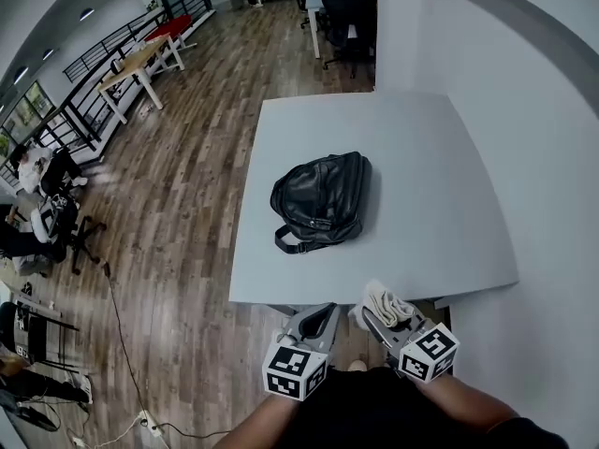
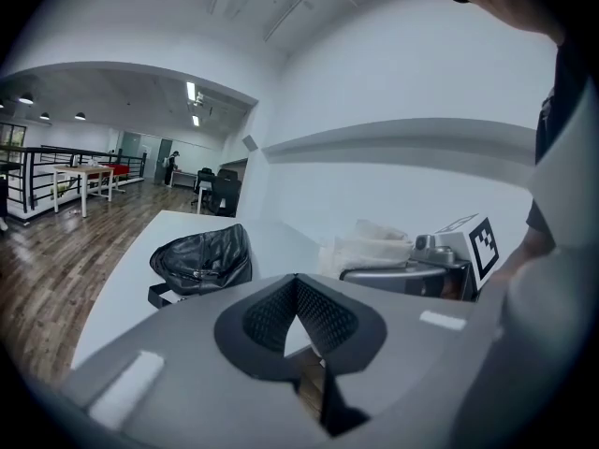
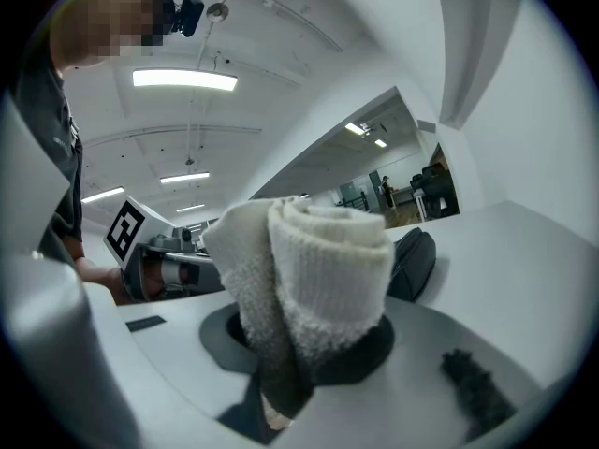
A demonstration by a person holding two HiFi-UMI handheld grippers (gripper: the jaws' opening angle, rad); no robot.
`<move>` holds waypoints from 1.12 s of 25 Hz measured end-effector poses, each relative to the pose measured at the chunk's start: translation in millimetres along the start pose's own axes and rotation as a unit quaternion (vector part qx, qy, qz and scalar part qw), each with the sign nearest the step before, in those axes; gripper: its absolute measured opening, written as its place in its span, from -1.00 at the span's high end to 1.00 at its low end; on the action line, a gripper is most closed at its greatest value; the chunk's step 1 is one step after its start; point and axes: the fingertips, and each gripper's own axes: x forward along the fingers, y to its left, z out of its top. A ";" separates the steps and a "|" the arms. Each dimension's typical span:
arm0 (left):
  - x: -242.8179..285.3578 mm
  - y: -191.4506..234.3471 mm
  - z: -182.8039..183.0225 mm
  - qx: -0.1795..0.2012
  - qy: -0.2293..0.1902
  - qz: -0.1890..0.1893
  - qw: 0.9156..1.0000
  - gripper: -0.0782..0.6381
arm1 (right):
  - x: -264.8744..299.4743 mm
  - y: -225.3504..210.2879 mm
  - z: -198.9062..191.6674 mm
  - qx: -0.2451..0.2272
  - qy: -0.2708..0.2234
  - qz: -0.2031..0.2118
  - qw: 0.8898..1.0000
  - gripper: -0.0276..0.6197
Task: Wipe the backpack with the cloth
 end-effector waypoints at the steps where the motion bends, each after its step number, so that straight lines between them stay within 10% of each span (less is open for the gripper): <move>1: -2.0 -0.7 -1.0 0.003 0.004 0.003 1.000 0.76 | -2.0 -0.1 -0.1 0.001 -0.002 0.002 1.000 0.65; 28: -62.8 57.9 1.9 0.026 0.017 -0.076 0.997 0.76 | 49.9 58.8 3.3 -0.018 -0.003 -0.099 0.995 0.65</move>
